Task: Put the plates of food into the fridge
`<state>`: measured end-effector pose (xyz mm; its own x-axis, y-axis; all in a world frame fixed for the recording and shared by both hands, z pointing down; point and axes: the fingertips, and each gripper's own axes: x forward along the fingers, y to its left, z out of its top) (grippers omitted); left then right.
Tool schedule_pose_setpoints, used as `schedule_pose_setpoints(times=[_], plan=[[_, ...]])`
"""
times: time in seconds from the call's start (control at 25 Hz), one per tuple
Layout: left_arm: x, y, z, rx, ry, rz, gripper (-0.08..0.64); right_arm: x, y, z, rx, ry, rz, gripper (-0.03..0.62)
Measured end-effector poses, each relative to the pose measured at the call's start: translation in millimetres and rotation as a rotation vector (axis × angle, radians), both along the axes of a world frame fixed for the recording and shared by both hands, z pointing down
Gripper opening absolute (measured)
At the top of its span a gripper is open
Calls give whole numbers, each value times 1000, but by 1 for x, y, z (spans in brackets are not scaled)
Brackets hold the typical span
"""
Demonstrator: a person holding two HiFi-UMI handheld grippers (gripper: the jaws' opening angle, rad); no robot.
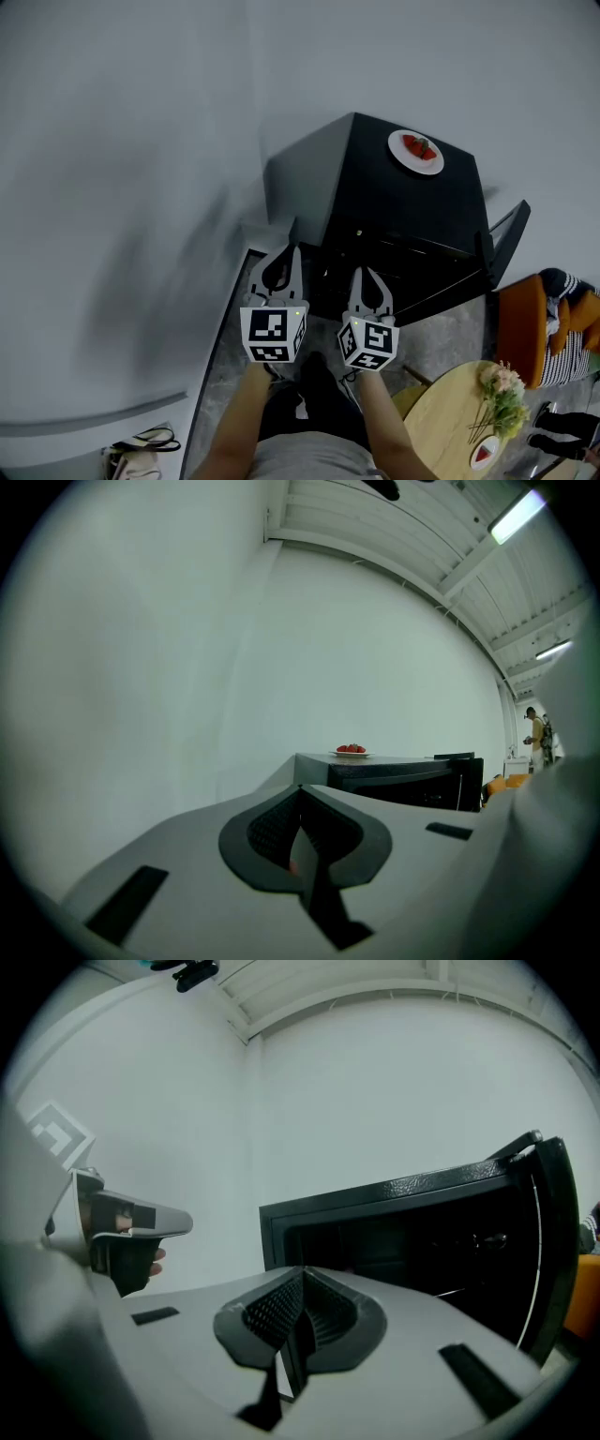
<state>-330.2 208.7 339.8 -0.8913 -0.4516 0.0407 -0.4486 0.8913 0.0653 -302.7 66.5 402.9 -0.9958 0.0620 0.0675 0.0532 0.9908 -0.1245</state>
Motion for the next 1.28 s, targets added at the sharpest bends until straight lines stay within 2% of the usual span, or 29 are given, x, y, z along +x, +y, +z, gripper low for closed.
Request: schedule_pose_setpoints(times=[0.28,0.6,0.8,0.92,1.08,1.28], plan=[[33,1,-2,0,-9,53,9,44,2,-3,-13,-13,60,12],[83,-29,23,-11,55,201,9,122,-19,10,-28,26,202,12],[120,-86,35,-23,90,336,9,183,-62,21,-73,49,339,12],[151,-131,45,-48,105,451,9,224,-95,29,-107,58,446,12],[202,-201,57,-85,120,611,9,286,-142,38,-120,65,585,12],[280,-290,58,-98,113,754,9,378,-212,40,-139,47,739,12]])
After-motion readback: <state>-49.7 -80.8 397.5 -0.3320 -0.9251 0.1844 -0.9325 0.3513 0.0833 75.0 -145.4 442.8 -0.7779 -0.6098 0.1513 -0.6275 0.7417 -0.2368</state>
